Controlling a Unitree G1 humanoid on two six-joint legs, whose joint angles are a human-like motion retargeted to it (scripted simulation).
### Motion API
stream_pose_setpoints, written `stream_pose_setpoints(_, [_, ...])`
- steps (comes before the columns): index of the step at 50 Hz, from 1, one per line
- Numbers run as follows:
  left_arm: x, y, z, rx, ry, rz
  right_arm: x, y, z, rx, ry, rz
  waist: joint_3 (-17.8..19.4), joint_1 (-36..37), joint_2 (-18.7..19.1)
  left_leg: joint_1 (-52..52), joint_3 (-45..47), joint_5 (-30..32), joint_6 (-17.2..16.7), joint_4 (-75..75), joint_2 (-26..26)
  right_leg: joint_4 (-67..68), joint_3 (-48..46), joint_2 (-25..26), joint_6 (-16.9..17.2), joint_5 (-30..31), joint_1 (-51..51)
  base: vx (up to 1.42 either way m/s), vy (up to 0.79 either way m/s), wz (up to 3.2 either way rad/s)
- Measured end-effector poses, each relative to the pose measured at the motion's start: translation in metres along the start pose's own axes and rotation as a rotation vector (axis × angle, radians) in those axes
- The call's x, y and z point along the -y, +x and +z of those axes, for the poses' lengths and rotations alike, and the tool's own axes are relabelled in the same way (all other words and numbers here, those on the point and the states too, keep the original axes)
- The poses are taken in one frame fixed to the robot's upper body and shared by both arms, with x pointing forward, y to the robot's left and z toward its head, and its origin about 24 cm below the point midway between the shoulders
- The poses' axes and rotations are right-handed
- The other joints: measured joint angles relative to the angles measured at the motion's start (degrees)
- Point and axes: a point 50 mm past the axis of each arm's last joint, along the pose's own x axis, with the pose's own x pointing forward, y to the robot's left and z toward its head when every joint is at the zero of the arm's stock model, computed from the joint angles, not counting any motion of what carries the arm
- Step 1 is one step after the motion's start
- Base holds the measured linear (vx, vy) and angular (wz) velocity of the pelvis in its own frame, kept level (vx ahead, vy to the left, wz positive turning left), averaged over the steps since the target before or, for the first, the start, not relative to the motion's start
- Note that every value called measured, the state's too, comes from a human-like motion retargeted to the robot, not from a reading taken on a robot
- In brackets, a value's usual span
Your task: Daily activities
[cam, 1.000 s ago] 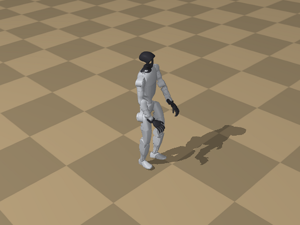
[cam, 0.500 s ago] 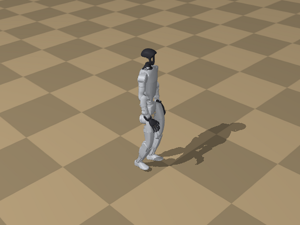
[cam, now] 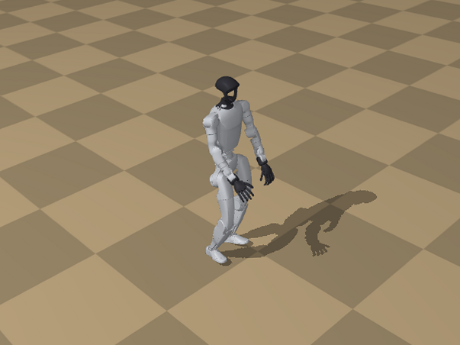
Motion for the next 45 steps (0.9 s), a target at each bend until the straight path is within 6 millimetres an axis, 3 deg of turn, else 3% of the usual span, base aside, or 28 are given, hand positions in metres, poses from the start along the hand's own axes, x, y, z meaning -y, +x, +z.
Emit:
stream_pose_setpoints(5, [-0.018,0.007,0.028,0.109,0.017,0.060,-0.005,-0.001,0.007,0.011,0.013,0.000,-0.5,-0.3,1.8,-0.6,0.5,-0.5,-0.2,0.2,1.0,-3.2,1.1,1.8,-0.2,0.1,-0.4,0.03,-0.11,-0.29])
stream_pose_setpoints(10, [-0.028,0.009,0.062,0.226,0.017,0.103,-0.017,-0.012,-0.002,-0.006,-0.030,0.051,-0.4,0.6,3.7,-0.8,0.2,-1.6,-0.5,1.7,2.6,-6.4,0.8,3.9,-0.9,-0.5,1.3,0.05,-0.12,-0.17])
stream_pose_setpoints(17, [-0.028,0.006,0.100,0.346,0.007,0.105,-0.032,-0.030,-0.024,-0.045,-0.111,0.136,0.2,2.6,7.1,-1.4,-0.9,-3.0,-1.6,5.5,5.6,-11.9,-0.9,7.5,-1.7,0.4,5.2,0.05,-0.11,-0.03])
stream_pose_setpoints(23, [-0.023,0.003,0.113,0.381,-0.009,0.078,-0.035,-0.041,-0.042,-0.085,-0.145,0.173,0.9,4.3,10.6,-2.6,-2.3,-4.5,-3.0,10.2,8.8,-17.3,-2.6,11.3,-2.6,2.0,9.2,0.04,-0.10,0.07])
stream_pose_setpoints(30, [-0.008,0.002,0.102,0.322,-0.059,0.043,-0.031,-0.049,-0.062,-0.126,-0.153,0.180,1.8,6.1,14.7,-5.0,-4.2,-6.9,-4.9,17.8,12.9,-24.2,-4.2,16.5,-3.6,4.6,14.0,0.03,-0.07,0.09])
stream_pose_setpoints(38, [0.018,-0.002,0.057,0.120,-0.164,0.027,-0.023,-0.059,-0.084,-0.144,-0.185,0.166,2.6,8.1,19.1,-9.3,-6.3,-8.3,-8.1,28.4,18.0,-34.0,-4.7,23.0,-4.2,9.0,19.8,0.00,-0.01,0.01])
stream_pose_setpoints(45, [0.040,-0.012,0.018,-0.056,-0.244,0.022,-0.015,-0.067,-0.102,-0.153,-0.242,0.171,2.7,9.0,21.2,-15.3,-4.9,-3.1,-10.1,37.6,23.6,-43.2,-4.6,27.1,-4.1,13.4,24.3,0.00,0.00,0.00])
